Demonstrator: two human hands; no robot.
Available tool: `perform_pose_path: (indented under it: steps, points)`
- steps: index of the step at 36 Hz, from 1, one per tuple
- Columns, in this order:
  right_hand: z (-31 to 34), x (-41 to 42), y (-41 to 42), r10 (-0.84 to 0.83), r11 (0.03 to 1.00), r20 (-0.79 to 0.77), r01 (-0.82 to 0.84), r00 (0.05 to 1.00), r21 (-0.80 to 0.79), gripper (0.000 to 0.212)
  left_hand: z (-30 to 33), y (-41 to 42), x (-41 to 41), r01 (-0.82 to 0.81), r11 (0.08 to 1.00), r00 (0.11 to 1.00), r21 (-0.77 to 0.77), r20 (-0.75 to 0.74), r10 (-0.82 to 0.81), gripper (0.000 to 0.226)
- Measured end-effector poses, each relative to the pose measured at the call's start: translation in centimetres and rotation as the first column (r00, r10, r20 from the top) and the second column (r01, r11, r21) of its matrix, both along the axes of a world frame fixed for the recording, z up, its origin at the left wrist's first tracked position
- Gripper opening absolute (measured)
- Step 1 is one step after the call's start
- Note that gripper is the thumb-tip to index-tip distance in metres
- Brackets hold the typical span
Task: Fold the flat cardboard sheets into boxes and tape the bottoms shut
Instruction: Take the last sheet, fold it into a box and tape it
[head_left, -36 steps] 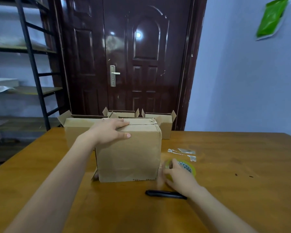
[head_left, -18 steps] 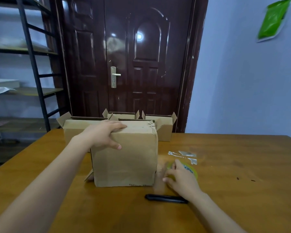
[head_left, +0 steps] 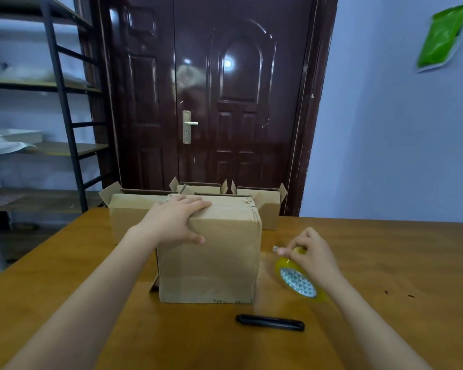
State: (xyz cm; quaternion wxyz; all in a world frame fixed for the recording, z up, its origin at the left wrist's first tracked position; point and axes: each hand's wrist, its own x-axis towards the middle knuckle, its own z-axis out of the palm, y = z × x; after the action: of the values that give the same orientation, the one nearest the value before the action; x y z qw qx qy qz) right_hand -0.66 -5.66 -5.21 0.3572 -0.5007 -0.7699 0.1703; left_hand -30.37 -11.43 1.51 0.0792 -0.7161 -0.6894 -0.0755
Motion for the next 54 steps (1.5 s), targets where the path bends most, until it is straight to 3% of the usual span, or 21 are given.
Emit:
perform_pose_path:
  steps: [3, 8, 12, 16, 18, 22, 27, 28, 32, 36, 43, 45, 50, 54]
  points:
    - [4.5, -0.3, 0.0, 0.038, 0.999, -0.071, -0.036, 0.997, 0.029, 0.025, 0.0, -0.1, 0.1, -0.007, 1.000, 1.000, -0.011, 0.005, 0.007, 0.085]
    - [13.2, -3.2, -0.4, 0.120, 0.962, -0.045, -0.105, 0.992, 0.250, 0.023, 0.2, -0.1, 0.4, 0.015, 1.000, 0.998, -0.010, 0.066, -0.015, 0.077]
    - [17.9, -8.0, -0.3, 0.180, 0.916, 0.226, -0.247, 0.957, 0.317, 0.029, 1.0, -0.4, 0.9, 0.072, 0.997, 0.963, 0.038, 0.258, -0.079, 0.075]
    - [18.6, -13.9, 0.1, 0.160, 0.872, 0.582, -0.391, 0.797, 0.296, 0.032, 1.4, -0.1, 1.1, 0.086, 0.993, 0.898, 0.076, 0.426, -0.111, 0.057]
    - [18.0, -16.0, 0.4, 0.151, 0.859, 0.695, -0.441, 0.703, 0.261, 0.033, 1.3, 0.2, 0.8, 0.056, 0.996, 0.803, 0.071, 0.589, -0.087, 0.065]
    - [17.1, -18.5, 1.0, 0.140, 0.846, 0.803, -0.491, 0.579, 0.207, 0.027, 1.1, 0.7, 0.2, 0.090, 0.989, 0.520, 0.119, 0.841, -0.149, 0.085]
    - [17.2, -19.3, 1.5, 0.148, 0.845, 0.814, -0.500, 0.562, 0.191, 0.024, 1.4, 1.2, 0.0, 0.027, 0.962, 0.248, 0.272, 0.930, -0.270, 0.024]
    - [17.3, -19.3, 1.5, 0.156, 0.846, 0.817, -0.502, 0.555, 0.180, 0.024, 1.4, 1.4, 0.1, 0.010, 0.957, 0.236, 0.290, 0.929, -0.284, 0.019]
    - [17.5, -19.1, 1.3, 0.200, 0.846, 0.808, -0.513, 0.554, 0.143, 0.028, 1.3, 1.9, 0.3, -0.116, 0.944, 0.323, 0.308, 0.911, -0.257, 0.013]
    - [17.4, -18.7, 1.3, 0.180, 0.840, 0.839, -0.524, 0.514, 0.141, 0.032, 1.4, 1.9, 0.5, -0.176, 0.932, 0.312, 0.316, 0.916, -0.251, 0.022]
    - [17.1, -17.3, 1.5, 0.243, 0.876, 0.641, -0.448, 0.728, 0.176, 0.050, 1.2, 2.1, 1.1, -0.241, 0.903, 0.337, 0.356, 0.903, -0.266, 0.036]
    - [17.1, -16.4, 1.1, 0.267, 0.879, 0.580, -0.441, 0.770, 0.181, 0.056, 1.1, 2.2, 1.1, -0.277, 0.886, 0.380, 0.372, 0.889, -0.255, 0.039]
    - [15.3, -13.8, -0.2, 0.334, 0.888, 0.521, -0.447, 0.785, 0.104, 0.066, 0.9, 2.6, 0.9, -0.359, 0.836, 0.470, 0.416, 0.854, -0.223, 0.040]
    - [13.7, -11.9, -0.2, 0.410, 0.876, 0.492, -0.481, 0.768, 0.020, 0.049, 0.9, 2.5, 0.8, -0.378, 0.810, 0.490, 0.449, 0.839, -0.237, 0.038]
